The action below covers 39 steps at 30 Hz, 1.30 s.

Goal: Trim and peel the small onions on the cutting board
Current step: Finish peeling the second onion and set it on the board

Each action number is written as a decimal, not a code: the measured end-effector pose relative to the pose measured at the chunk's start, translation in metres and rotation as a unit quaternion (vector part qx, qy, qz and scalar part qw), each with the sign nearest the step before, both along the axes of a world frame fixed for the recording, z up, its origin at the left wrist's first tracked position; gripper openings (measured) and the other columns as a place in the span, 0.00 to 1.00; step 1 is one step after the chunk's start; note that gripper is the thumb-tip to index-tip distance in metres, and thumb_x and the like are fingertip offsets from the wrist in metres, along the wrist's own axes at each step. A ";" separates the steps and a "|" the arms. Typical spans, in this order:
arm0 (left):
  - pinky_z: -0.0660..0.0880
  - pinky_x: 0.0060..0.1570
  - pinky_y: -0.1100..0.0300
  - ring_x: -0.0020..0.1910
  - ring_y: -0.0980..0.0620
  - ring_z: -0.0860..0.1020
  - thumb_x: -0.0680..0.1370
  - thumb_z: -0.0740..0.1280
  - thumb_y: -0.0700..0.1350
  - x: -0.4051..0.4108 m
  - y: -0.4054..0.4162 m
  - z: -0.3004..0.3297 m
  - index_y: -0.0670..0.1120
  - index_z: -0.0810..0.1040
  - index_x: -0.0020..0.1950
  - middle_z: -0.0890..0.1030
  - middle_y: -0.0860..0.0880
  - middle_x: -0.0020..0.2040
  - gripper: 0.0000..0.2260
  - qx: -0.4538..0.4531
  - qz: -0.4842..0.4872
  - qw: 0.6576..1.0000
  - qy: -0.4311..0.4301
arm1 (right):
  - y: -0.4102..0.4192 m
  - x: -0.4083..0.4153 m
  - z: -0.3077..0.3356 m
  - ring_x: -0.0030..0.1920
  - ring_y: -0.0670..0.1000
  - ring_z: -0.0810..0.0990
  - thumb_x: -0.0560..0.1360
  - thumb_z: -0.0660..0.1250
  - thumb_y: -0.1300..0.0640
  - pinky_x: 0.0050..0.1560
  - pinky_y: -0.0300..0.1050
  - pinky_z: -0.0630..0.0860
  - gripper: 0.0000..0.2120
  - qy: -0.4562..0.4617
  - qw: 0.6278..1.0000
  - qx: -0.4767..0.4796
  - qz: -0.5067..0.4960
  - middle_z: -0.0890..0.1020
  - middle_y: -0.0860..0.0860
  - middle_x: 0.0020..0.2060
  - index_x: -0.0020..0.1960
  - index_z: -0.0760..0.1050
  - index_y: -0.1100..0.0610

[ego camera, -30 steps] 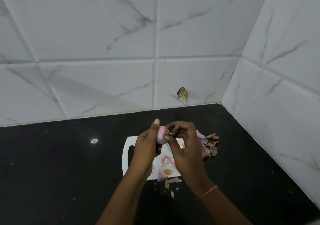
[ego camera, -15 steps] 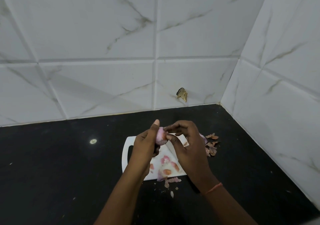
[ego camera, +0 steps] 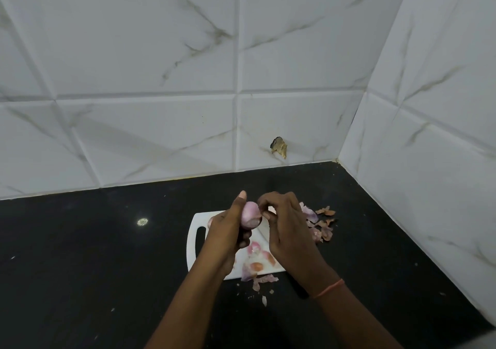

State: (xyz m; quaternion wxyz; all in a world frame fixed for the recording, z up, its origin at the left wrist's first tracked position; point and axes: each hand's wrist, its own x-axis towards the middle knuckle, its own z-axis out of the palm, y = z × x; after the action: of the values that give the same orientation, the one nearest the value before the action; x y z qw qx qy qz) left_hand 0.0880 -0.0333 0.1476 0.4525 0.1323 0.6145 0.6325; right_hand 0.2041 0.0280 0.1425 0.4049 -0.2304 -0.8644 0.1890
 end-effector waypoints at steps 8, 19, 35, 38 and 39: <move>0.77 0.37 0.59 0.34 0.52 0.80 0.83 0.61 0.54 -0.005 0.000 0.001 0.44 0.84 0.57 0.86 0.44 0.44 0.18 0.049 -0.018 0.996 -0.069 | 0.015 0.017 -0.001 0.54 0.45 0.77 0.77 0.62 0.68 0.55 0.44 0.76 0.18 0.059 0.994 -0.086 -0.042 0.75 0.47 0.51 0.58 0.67 0.47; 0.83 0.46 0.56 0.51 0.43 0.83 0.84 0.56 0.41 0.001 -0.006 0.014 0.41 0.84 0.55 0.85 0.40 0.54 0.16 0.104 -0.001 0.988 -0.113 | -0.010 0.009 0.015 0.54 0.45 0.81 0.76 0.67 0.51 0.54 0.41 0.77 0.12 0.160 0.954 -0.255 -0.003 0.81 0.45 0.51 0.59 0.71 0.48; 0.79 0.59 0.48 0.54 0.43 0.84 0.83 0.59 0.40 0.000 -0.008 0.013 0.39 0.83 0.57 0.85 0.39 0.54 0.13 0.146 -0.040 0.984 -0.095 | -0.011 0.001 0.016 0.48 0.49 0.83 0.72 0.72 0.66 0.53 0.51 0.80 0.22 0.188 0.944 -0.265 -0.059 0.83 0.50 0.46 0.60 0.71 0.48; 0.78 0.60 0.46 0.56 0.42 0.83 0.83 0.57 0.38 0.000 -0.006 0.011 0.39 0.82 0.58 0.84 0.38 0.56 0.14 0.153 -0.042 0.983 -0.096 | -0.010 0.001 0.016 0.48 0.49 0.83 0.72 0.72 0.68 0.53 0.50 0.80 0.23 0.207 0.934 -0.286 -0.051 0.82 0.51 0.47 0.61 0.70 0.49; 0.80 0.58 0.47 0.55 0.42 0.83 0.83 0.56 0.38 0.001 -0.006 0.011 0.40 0.82 0.59 0.84 0.39 0.55 0.14 0.158 -0.040 0.982 -0.094 | -0.010 0.000 0.016 0.48 0.49 0.83 0.72 0.71 0.68 0.53 0.48 0.80 0.23 0.214 0.930 -0.296 -0.049 0.83 0.51 0.46 0.61 0.70 0.50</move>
State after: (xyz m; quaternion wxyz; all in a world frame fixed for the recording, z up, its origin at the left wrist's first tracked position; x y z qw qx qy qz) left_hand 0.0890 -0.0390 0.1583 0.5069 0.1667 0.4551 0.7128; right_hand 0.2043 0.0182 0.1585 0.5026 -0.3358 -0.6498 0.4608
